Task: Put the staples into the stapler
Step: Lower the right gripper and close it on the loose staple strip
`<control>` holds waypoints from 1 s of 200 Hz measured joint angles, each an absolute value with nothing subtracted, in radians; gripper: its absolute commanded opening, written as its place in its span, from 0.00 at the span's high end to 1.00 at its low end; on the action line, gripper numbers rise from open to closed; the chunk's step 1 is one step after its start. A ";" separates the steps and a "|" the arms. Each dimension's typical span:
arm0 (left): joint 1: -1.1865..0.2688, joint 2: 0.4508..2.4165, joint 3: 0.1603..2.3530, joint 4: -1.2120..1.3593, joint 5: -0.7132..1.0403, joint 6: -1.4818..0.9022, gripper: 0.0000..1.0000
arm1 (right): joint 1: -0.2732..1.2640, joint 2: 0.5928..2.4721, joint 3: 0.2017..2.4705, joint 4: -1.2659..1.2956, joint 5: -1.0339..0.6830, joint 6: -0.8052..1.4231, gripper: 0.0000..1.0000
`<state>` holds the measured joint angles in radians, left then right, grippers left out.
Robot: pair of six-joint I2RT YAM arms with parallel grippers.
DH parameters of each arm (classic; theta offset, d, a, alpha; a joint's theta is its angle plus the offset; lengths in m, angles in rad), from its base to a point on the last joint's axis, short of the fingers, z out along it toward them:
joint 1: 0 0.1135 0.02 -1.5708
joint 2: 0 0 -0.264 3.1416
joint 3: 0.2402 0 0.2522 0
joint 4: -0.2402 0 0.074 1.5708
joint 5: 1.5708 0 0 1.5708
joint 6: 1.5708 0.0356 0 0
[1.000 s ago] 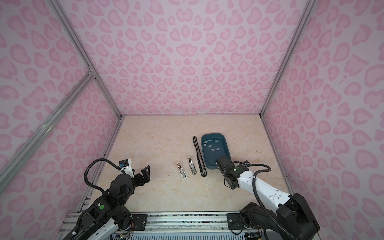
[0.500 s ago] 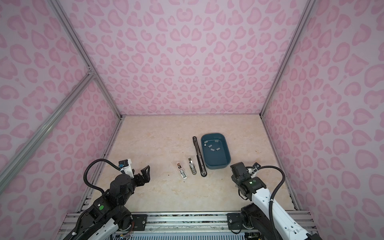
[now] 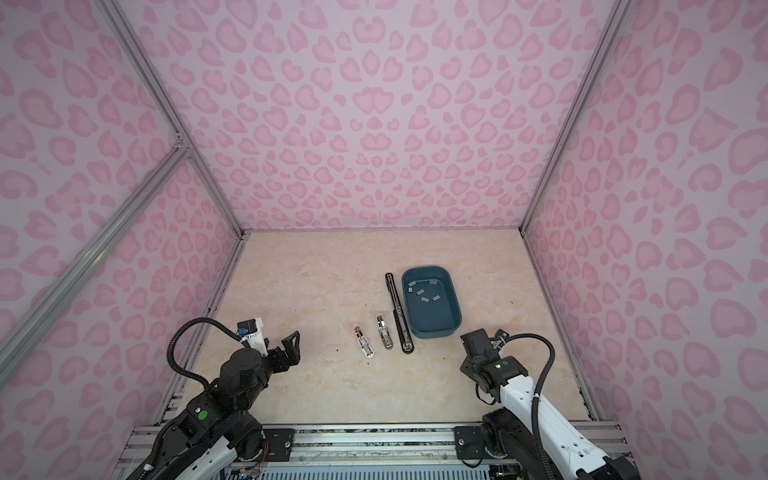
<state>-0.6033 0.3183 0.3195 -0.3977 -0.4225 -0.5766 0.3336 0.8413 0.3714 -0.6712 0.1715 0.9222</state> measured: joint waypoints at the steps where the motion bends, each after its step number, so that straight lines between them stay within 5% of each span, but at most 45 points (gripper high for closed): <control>1: -0.603 0.318 0.319 -0.398 -0.422 -0.577 0.04 | 0.334 0.842 0.371 -0.671 0.171 0.922 0.50; 79: -0.603 0.308 0.318 -0.399 -0.422 -0.577 0.04 | 0.334 0.932 0.374 -0.641 0.154 0.885 0.57; 141: -0.603 0.304 0.318 -0.399 -0.422 -0.577 0.04 | 0.334 1.002 0.391 -0.622 0.161 0.857 0.74; 200: -0.603 0.303 0.318 -0.399 -0.422 -0.577 0.04 | 0.334 1.031 0.400 -0.600 0.150 0.846 0.71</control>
<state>-0.6033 0.3035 0.3180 -0.3992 -0.4221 -0.5770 0.3340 1.0306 0.4000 -0.5999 0.1501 0.8459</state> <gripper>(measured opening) 0.962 0.296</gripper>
